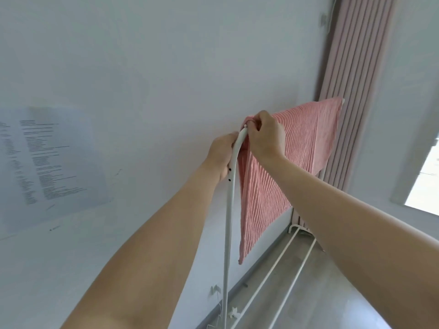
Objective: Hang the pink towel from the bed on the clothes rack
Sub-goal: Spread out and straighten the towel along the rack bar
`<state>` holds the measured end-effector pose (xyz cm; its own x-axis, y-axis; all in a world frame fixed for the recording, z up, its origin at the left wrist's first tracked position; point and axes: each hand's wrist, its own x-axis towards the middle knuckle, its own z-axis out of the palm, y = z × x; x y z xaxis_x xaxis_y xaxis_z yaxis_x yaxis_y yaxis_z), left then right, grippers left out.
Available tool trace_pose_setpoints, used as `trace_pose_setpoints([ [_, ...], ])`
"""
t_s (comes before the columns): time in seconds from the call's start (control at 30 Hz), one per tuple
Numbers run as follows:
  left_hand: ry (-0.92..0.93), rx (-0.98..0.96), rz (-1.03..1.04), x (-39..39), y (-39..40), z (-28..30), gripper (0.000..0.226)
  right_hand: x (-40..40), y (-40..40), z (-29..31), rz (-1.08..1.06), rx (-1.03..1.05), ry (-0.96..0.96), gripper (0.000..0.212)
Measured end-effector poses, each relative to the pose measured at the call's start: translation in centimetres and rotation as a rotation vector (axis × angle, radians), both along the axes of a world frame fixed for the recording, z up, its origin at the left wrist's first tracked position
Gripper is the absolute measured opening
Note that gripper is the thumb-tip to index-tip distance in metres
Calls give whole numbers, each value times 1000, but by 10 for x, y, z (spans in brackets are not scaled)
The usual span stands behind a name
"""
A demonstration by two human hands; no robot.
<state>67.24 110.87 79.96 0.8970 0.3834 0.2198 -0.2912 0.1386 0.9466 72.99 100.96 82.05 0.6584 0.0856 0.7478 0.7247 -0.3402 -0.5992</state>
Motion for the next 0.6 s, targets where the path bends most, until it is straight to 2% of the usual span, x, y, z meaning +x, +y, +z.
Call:
trace_pose_setpoints([
  [0.13, -80, 244, 304, 8, -1, -12, 45, -8, 4, -1, 33, 37, -106, 14],
  [0.27, -195, 513, 649, 10, -3, -19, 28, -10, 0, -19, 118, -46, -111, 12],
  [0.4, -267, 668, 776, 6, 5, -26, 21, -11, -5, -46, 131, -57, -63, 10],
  [0.53, -292, 766, 925, 2, -7, -25, 27, -19, 1, -56, 103, -174, -93, 14],
  [0.6, -263, 829, 999, 2, -11, -25, 31, -21, 1, -55, 104, -93, -139, 16],
])
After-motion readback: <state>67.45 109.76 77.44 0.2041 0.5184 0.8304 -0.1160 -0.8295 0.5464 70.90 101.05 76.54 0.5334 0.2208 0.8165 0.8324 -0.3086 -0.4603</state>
